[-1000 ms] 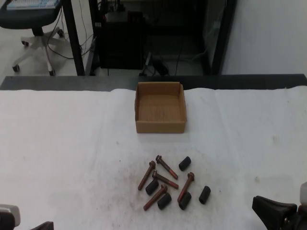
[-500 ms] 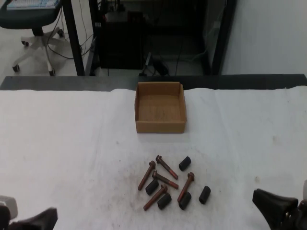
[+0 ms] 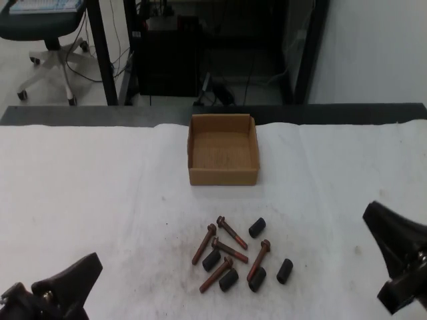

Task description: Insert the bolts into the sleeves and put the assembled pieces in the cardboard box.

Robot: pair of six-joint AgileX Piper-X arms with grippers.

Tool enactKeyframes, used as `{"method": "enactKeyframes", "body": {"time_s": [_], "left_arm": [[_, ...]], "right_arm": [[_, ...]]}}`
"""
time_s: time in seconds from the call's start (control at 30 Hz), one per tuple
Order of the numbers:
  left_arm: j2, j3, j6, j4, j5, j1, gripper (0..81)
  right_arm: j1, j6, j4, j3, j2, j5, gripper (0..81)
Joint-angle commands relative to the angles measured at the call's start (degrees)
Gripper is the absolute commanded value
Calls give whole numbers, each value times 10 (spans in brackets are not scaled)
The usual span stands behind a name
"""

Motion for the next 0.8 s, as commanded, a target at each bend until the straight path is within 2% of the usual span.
{"method": "enactKeyframes", "body": {"time_s": [0.0, 0.2, 0.37, 0.57, 0.63, 0.77], "left_arm": [[-2, -6, -12, -10, 4, 1, 2], [-2, -6, -12, -10, 4, 1, 2], [-2, -6, -12, -10, 4, 1, 2], [-2, -6, -12, -10, 6, 1, 2], [-2, -6, -12, -10, 21, 1, 2], [-2, -6, 7, -32, 59, 1, 2]], "right_arm": [[-2, 39, -31, -6, -2, -2, 8], [-2, 142, -47, -6, -2, -7, 8], [-2, 159, -28, -6, -2, -7, 8], [-2, 219, -21, -6, -2, -9, 8], [-2, 227, -5, -6, -2, -29, 8], [-2, 227, 96, -6, -2, -148, 8]]}}
